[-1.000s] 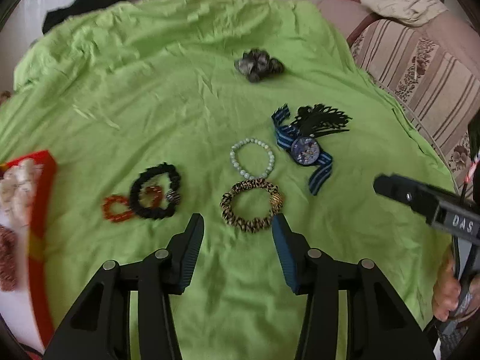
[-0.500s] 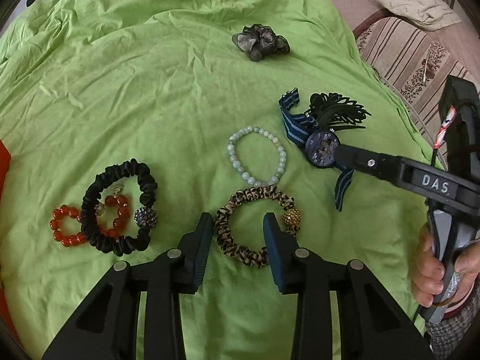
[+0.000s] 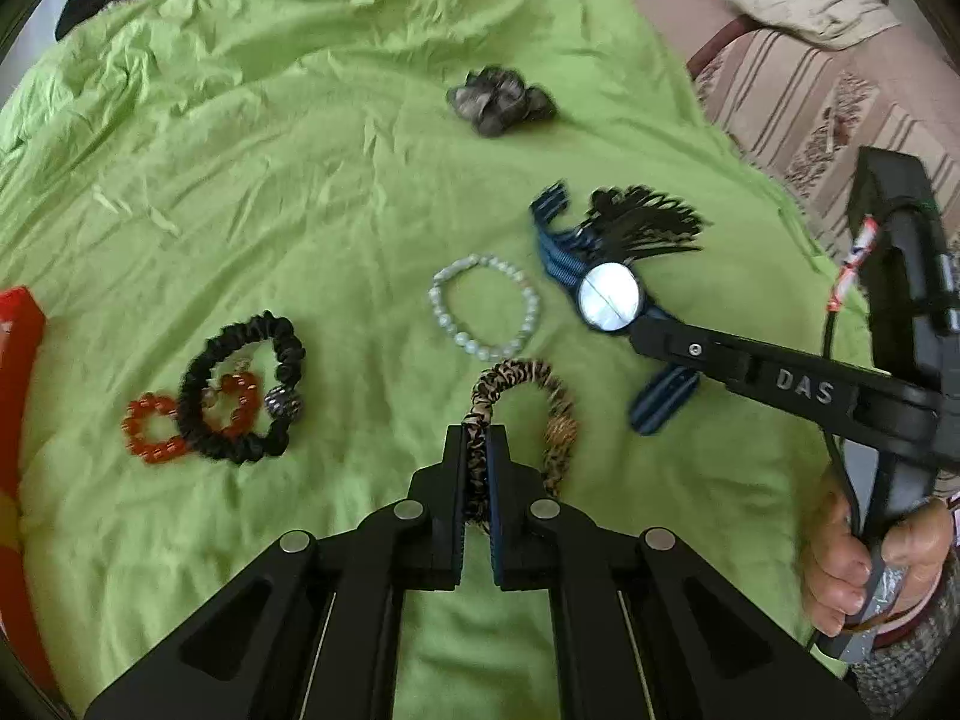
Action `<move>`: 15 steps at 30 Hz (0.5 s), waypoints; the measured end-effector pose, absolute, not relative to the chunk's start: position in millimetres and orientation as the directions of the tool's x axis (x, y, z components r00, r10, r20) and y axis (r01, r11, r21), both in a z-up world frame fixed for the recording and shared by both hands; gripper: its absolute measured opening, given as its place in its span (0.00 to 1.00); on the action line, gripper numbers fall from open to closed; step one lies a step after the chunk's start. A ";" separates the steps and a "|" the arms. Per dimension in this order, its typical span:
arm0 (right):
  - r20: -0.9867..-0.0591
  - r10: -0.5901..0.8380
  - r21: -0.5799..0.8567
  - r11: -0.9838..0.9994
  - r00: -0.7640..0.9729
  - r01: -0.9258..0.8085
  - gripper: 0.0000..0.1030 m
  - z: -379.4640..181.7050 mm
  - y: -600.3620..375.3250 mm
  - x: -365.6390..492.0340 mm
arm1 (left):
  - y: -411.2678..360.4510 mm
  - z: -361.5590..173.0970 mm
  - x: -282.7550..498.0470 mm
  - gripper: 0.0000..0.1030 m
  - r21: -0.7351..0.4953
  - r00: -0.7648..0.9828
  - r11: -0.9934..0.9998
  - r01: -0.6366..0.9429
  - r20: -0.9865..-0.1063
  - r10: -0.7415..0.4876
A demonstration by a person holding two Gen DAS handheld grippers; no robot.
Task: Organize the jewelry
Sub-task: 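Grasp the leopard-print bracelet with left tool while right tool grasps blue-strapped watch, then carry the leopard bracelet and blue-strapped watch toward the tray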
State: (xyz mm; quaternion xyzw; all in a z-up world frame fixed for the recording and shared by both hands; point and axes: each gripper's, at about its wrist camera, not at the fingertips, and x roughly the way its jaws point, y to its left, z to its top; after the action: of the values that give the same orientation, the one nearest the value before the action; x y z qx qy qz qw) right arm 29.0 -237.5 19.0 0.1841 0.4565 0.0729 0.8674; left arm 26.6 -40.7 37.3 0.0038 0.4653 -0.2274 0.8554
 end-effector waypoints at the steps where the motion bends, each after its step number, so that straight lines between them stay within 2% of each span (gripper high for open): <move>1: -0.759 0.296 0.389 0.921 0.580 0.039 0.13 23.7 -236.6 25.1 | -39.1 43.5 20.7 0.05 -0.201 0.475 0.896 0.395 -0.790 -0.387; 10: -0.684 0.339 0.430 0.903 0.646 -0.018 0.12 79.3 -220.4 -23.6 | -3.4 102.2 -28.9 0.05 -0.253 0.544 0.889 0.382 -0.716 -0.437; 15: -0.652 0.349 0.429 0.902 0.674 -0.052 0.11 110.0 -208.6 -47.4 | 26.1 125.6 -57.2 0.05 -0.265 0.587 0.901 0.345 -0.688 -0.427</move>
State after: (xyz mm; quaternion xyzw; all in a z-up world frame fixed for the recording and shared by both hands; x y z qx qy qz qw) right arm -47.4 -208.6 110.0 0.1911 0.3882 0.1121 0.8946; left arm -57.2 26.1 125.6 -0.0517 0.3991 -0.2169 0.8894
